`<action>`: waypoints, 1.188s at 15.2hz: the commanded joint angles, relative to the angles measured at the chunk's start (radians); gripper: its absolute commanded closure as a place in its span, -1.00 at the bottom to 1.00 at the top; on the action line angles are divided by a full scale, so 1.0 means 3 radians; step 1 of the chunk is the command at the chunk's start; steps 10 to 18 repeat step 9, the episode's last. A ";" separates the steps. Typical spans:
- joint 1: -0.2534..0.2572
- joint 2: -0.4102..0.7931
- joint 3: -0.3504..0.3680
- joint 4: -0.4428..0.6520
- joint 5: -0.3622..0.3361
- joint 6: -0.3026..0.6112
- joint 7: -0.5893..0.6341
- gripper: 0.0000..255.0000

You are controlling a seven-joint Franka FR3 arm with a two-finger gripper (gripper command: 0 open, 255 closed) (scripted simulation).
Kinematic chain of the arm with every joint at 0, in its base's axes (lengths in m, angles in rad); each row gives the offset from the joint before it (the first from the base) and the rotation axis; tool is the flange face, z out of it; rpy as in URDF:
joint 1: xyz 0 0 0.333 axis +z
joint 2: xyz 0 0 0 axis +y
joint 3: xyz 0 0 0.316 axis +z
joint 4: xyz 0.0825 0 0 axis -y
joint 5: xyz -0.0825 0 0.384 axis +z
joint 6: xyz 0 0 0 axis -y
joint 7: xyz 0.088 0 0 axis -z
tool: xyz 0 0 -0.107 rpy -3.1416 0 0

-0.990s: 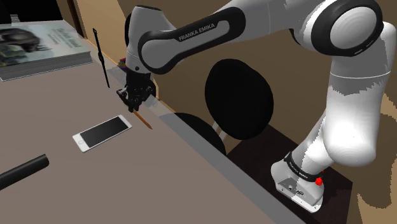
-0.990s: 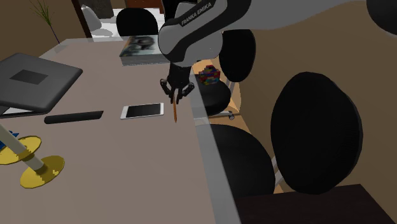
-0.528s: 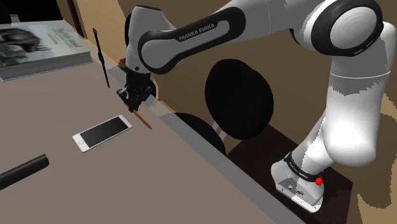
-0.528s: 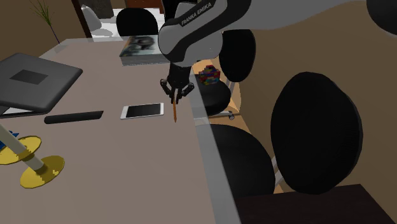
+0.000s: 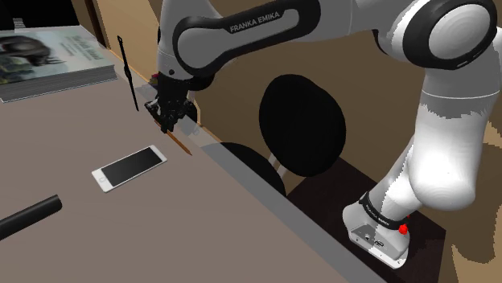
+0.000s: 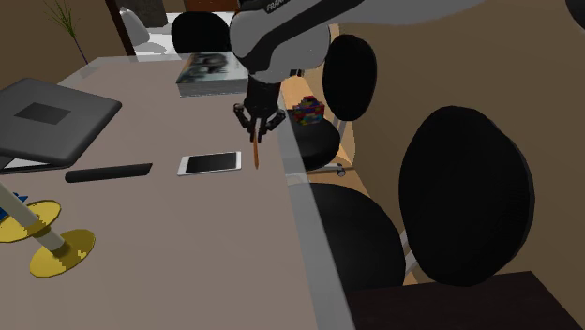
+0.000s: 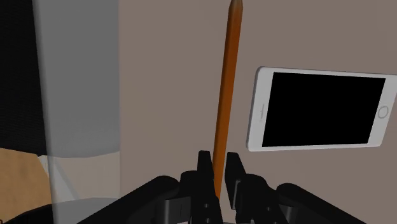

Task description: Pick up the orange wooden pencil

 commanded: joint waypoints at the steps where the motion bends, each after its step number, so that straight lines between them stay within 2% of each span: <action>1: -0.0006 -0.0041 0.0006 0.0029 0.0010 -0.0070 0.0004 1.00; 7: -0.0013 -0.0128 0.0019 0.0176 0.0027 -0.0299 0.0024 1.00; 18: -0.0013 -0.0131 0.0020 0.0180 0.0028 -0.0304 0.0025 1.00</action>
